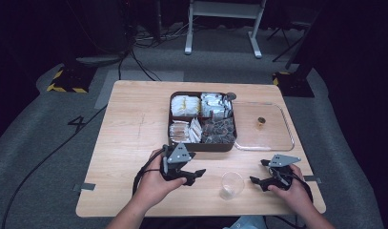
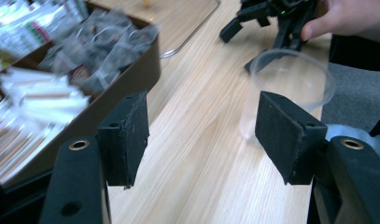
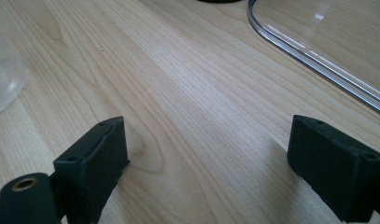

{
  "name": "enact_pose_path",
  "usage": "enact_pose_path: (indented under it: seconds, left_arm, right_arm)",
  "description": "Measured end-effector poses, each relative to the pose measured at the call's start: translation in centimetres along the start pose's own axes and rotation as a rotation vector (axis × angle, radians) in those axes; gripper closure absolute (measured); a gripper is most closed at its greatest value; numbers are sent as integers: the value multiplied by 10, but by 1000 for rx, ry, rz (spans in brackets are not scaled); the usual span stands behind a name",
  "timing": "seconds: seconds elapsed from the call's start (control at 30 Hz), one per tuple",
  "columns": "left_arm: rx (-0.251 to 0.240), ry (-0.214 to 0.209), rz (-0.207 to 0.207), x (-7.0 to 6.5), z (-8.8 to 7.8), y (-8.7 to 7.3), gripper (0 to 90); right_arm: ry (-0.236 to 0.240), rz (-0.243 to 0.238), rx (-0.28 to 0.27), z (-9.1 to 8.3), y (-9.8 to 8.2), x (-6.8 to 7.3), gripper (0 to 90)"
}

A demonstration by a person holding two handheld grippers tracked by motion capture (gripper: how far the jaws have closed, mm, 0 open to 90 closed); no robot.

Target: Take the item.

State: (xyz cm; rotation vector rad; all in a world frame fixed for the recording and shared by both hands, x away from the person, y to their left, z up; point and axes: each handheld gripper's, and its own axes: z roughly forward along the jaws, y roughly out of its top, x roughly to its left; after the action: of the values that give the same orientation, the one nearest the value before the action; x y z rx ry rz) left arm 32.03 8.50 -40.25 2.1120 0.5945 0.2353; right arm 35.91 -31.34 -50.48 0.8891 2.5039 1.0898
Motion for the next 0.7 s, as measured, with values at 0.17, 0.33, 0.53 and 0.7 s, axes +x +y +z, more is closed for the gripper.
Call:
enact_pose_path:
  seconds: [0.17,0.33,0.53,0.7]
  left_arm:
    - [30,50,-7,7,-11,-14,335]
    - [42,74,-32,16,-18,-30,328]
    - [60,104,-65,27,-27,-54,319]
    - [79,131,-109,37,-33,-76,318]
  right_arm:
    - [0,0,0,0,0,0,124]
    - [0,-1,0,0,0,0,124]
    - [0,0,-1,0,0,0,124]
    - [0,0,-1,0,0,0,124]
